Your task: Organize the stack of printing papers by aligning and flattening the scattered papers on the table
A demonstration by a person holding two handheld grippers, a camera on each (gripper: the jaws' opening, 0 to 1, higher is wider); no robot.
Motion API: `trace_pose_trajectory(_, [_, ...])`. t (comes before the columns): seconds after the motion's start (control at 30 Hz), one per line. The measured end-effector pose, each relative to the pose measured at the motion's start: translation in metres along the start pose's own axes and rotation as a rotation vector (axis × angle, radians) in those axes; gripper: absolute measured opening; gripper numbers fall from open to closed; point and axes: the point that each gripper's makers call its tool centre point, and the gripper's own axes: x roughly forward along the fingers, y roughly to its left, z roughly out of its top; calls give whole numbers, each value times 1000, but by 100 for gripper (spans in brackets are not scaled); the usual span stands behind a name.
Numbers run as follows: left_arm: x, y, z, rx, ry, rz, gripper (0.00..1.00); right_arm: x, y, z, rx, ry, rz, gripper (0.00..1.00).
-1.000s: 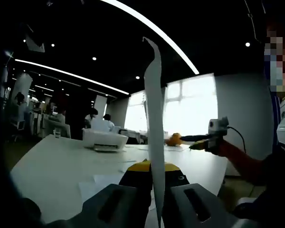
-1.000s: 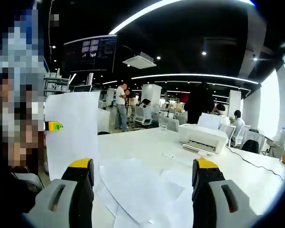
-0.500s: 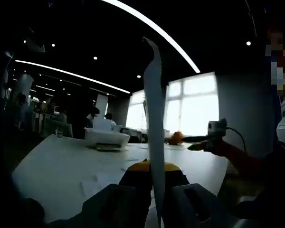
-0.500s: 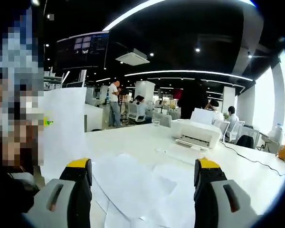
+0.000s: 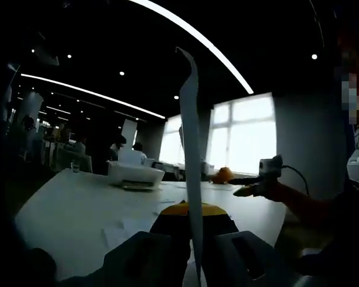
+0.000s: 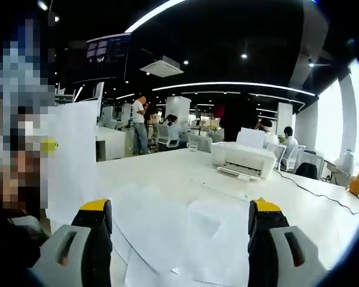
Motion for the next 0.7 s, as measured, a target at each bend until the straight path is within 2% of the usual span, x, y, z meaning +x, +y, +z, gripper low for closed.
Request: trace_pose_trajectory(0.7, [-7, 5, 0, -9, -11, 20, 5, 32, -20, -27, 74, 3, -31, 90])
